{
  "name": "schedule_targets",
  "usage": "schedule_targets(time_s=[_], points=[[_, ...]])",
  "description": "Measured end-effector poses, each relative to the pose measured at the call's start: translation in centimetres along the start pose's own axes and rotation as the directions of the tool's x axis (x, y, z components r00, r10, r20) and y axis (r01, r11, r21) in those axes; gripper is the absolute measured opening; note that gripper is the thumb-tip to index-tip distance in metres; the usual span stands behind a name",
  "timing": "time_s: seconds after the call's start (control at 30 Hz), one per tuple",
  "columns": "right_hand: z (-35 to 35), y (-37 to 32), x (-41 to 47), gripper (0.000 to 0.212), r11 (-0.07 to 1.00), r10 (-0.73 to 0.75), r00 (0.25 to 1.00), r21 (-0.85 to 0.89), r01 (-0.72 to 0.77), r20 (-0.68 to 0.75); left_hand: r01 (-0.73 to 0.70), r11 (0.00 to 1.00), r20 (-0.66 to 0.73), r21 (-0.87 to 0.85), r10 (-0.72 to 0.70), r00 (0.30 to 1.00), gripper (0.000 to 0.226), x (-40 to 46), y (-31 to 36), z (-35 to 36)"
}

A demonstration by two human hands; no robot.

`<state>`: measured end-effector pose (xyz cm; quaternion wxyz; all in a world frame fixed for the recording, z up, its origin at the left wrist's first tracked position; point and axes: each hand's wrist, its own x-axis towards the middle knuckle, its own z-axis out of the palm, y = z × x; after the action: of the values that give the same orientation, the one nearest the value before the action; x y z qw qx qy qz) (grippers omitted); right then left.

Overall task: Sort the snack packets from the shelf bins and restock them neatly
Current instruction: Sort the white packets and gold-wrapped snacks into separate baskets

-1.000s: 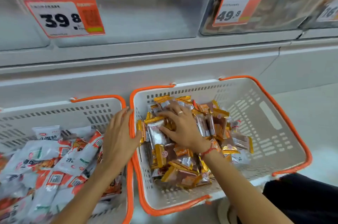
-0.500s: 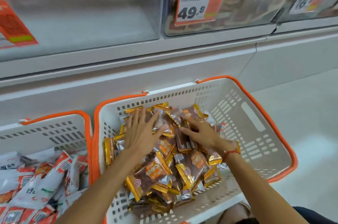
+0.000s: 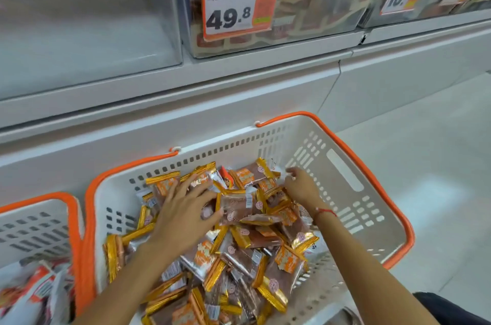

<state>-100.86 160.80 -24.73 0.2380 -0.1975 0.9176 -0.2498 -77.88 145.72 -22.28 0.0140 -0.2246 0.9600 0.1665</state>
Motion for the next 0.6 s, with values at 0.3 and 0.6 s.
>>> schedule_targets(time_s=[0.3, 0.6], points=[[-1.7, -0.5, 0.3, 0.031, 0.982, -0.114, 0.993, 0.145, 0.118, -0.03, 0.146, 0.986, 0.083, -0.086, -0.139, 0.987, 0.055, -1.7, -0.2, -2.3], [-9.2, -7.7, -8.3, 0.02, 0.768, -0.593, 0.782, 0.426, 0.478, 0.193, 0.086, 0.866, -0.02, -0.493, -0.111, 0.994, 0.096, -3.3, 2.4, -6.5]])
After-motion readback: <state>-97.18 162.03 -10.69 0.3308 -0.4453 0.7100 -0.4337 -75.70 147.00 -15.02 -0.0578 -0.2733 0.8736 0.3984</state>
